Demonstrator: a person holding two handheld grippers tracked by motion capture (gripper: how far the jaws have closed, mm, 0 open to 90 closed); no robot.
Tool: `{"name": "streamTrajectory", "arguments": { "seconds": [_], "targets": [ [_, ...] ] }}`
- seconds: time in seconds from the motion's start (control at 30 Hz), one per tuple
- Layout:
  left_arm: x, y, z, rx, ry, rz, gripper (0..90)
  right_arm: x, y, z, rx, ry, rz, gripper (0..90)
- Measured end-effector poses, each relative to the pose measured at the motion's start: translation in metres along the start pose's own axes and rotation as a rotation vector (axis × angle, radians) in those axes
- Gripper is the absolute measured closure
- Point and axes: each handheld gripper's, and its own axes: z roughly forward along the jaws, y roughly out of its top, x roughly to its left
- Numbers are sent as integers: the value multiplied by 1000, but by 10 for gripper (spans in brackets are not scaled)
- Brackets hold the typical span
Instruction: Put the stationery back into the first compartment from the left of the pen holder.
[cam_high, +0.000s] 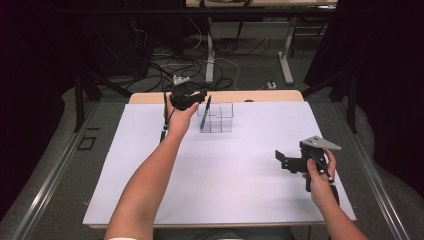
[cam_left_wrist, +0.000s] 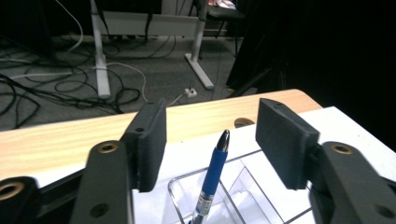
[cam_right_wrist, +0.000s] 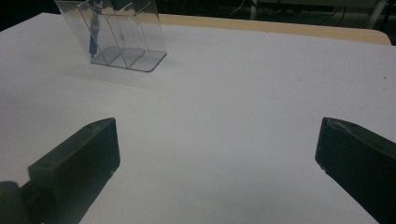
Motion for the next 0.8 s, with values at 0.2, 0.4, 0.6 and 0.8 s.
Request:
{"name": "streamTrajectory", "arguments": {
  "seconds": [0.2,0.4,0.6,0.8],
  "targets": [
    [-5,8,-17,-20,-12,25,361,0,0,1,0,4,-7,0],
    [-11,15,-39,-4,-11,61,321,2,0,1,7,5,-15,0],
    [-12,18,-58,-11,-71,27,302,2,0,1,10,5,-18,0],
    [-12,18,-76,-33,-91,42,199,3,-1,3,13,7,-19,0]
  ]
}}
